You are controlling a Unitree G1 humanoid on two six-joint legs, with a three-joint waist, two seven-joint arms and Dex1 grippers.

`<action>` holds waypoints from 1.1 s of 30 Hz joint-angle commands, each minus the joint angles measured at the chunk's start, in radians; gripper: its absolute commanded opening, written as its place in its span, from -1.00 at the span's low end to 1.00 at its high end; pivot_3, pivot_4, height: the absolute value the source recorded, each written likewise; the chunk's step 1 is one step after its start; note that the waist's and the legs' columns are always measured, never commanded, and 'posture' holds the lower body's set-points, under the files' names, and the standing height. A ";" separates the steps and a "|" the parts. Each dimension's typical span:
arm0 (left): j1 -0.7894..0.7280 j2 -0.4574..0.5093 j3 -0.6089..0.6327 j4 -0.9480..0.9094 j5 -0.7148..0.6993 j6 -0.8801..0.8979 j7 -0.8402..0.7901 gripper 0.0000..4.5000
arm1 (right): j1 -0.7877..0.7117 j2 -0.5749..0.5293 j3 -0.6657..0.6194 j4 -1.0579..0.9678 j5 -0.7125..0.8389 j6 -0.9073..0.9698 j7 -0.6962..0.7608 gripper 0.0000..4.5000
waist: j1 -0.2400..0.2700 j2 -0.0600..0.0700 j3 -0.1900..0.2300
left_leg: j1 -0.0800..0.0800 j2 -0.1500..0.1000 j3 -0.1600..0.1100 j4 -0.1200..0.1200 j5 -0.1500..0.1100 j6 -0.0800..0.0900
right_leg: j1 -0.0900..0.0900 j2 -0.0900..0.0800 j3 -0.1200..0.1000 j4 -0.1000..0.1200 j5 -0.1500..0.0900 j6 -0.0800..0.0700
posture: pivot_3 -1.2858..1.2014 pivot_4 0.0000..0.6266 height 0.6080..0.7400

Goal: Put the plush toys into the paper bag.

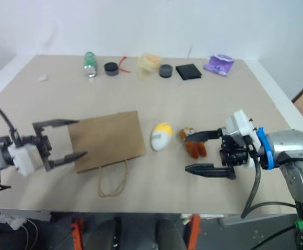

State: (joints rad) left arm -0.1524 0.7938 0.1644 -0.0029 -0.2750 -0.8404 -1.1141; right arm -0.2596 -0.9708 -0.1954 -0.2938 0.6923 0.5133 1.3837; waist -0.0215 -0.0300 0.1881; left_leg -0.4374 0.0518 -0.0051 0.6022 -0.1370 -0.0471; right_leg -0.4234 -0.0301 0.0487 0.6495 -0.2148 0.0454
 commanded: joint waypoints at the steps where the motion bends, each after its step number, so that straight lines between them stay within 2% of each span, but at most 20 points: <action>1: 0.019 0.015 -0.025 0.002 -0.019 -0.154 -0.013 0.98 | 0.015 0.002 -0.020 -0.049 0.000 -0.026 -0.021 1.00 | 0.000 0.000 0.000 | 0.000 0.000 0.000 0.000 0.000 0.000 | 0.000 0.000 0.000 0.000 0.000 0.000 | 0.03 -0.52 1.00; 5: 0.044 0.022 -0.082 0.009 0.014 -0.243 0.002 0.98 | 0.044 0.005 -0.039 -0.066 0.010 -0.025 -0.043 1.00 | 0.000 0.000 0.000 | 0.000 0.001 0.001 0.001 0.000 0.000 | 0.000 0.000 0.000 0.000 0.001 0.000 | 0.03 -0.52 1.00; 22: 0.044 0.067 -0.188 0.124 0.146 -0.391 0.122 0.98 | 0.069 -0.002 -0.049 -0.081 0.033 -0.015 -0.083 1.00 | 0.000 0.000 -0.001 | 0.000 0.001 0.002 0.001 0.000 0.000 | 0.000 0.000 0.001 0.000 0.001 0.000 | 0.03 -0.52 1.00; 33: -0.026 0.011 -0.263 0.170 0.288 -0.387 0.237 0.98 | 0.058 -0.006 -0.047 -0.084 0.048 0.001 -0.096 1.00 | 0.000 -0.001 -0.001 | 0.000 0.001 0.003 0.001 0.000 0.000 | 0.000 0.000 0.002 0.000 0.001 0.001 | 0.03 -0.52 1.00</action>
State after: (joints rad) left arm -0.1647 0.8002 -0.0964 0.1661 0.0024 -1.2211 -0.9059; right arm -0.1891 -0.9625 -0.2010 -0.3496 0.7195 0.5148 1.2887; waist -0.0212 -0.0309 0.1870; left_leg -0.4369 0.0531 -0.0020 0.6034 -0.1369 -0.0470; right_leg -0.4231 -0.0295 0.0504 0.6494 -0.2135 0.0464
